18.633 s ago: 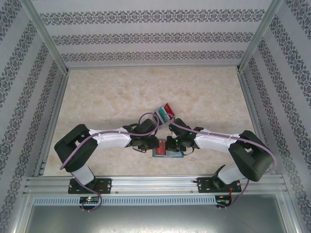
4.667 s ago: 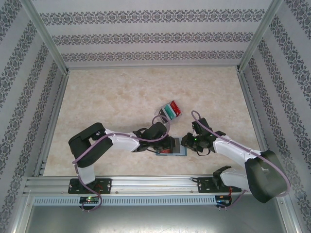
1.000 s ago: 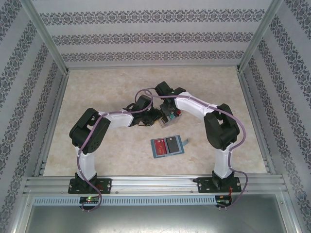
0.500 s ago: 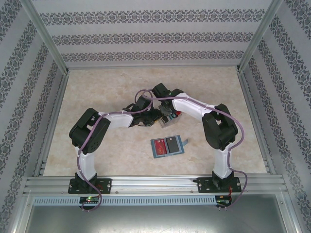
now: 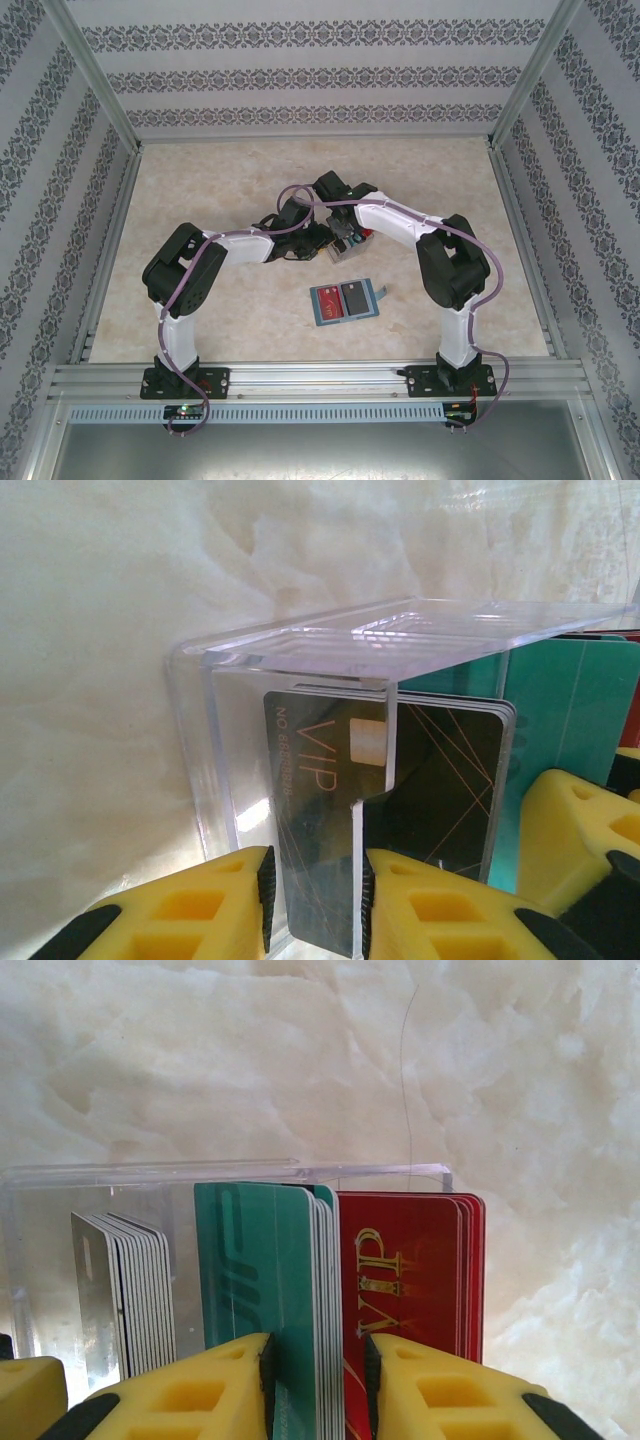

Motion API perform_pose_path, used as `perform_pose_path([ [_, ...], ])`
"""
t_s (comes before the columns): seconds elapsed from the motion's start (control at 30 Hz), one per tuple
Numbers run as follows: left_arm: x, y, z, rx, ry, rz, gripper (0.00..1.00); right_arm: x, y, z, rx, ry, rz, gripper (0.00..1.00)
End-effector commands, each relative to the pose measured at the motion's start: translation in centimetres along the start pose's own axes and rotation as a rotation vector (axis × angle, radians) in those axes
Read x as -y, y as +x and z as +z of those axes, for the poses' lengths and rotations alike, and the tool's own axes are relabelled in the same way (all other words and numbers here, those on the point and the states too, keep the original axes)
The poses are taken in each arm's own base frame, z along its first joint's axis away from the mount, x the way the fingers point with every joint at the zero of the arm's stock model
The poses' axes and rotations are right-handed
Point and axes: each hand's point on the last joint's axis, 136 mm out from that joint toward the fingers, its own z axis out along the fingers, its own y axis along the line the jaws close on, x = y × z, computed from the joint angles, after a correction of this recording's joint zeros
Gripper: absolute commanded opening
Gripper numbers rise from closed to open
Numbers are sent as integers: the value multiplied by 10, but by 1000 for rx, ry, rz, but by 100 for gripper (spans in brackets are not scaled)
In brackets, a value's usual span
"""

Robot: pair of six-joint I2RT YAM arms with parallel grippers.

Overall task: Put the credit cards into the card holder
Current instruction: Pick up the credit card from the storage box.

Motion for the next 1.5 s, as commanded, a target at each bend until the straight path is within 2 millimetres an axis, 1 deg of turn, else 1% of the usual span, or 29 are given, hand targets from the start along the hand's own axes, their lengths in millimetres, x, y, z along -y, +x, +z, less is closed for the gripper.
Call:
perform_pose_path([
  [0.0,-21,-1,-5,5,-64,-28,30,19,-4,-15,31,63,21,30],
  [0.17,-20,-1,-6,8,-62,-29,30,18,-3,-15,28,57,20,29],
  [0.37,-20,-1,-6,5,-62,-29,30,12,-1,-13,16,11,25,24],
  [0.4,-21,0,-6,3,-65,-30,30,11,0,-12,14,7,26,22],
  [0.43,-20,0,-6,3,-64,-29,30,9,0,-12,12,0,25,18],
  [0.6,-22,1,-6,1,-69,-33,30,11,1,-12,11,3,29,15],
  [0.63,-23,1,-6,0,-71,-33,30,13,0,-14,15,6,30,12],
  [0.67,-23,1,-6,1,-70,-32,30,14,-1,-15,21,10,32,8],
  [0.9,-20,0,-7,2,-68,-26,30,20,-7,-35,60,-3,63,8],
  [1.0,-18,0,-8,3,-65,-21,30,18,-7,-42,73,-38,85,8],
  [1.07,-17,0,-9,3,-63,-20,30,17,-5,-45,72,-61,101,5],
  [1.13,-16,0,-10,5,-59,-16,30,14,-4,-47,75,-91,116,5],
  [1.2,-13,0,-11,7,-53,-11,31,11,-3,-52,73,-131,137,4],
  [1.23,-11,-1,-13,8,-46,-4,31,8,-2,-55,71,-165,152,1],
  [1.3,-5,-2,-16,14,-34,9,32,4,-2,-62,79,-244,205,0],
  [1.4,7,-5,-24,28,-6,37,35,0,-2,-78,105,-368,307,0],
  [1.47,17,-7,-31,45,16,60,37,2,-2,-90,131,-434,383,0],
])
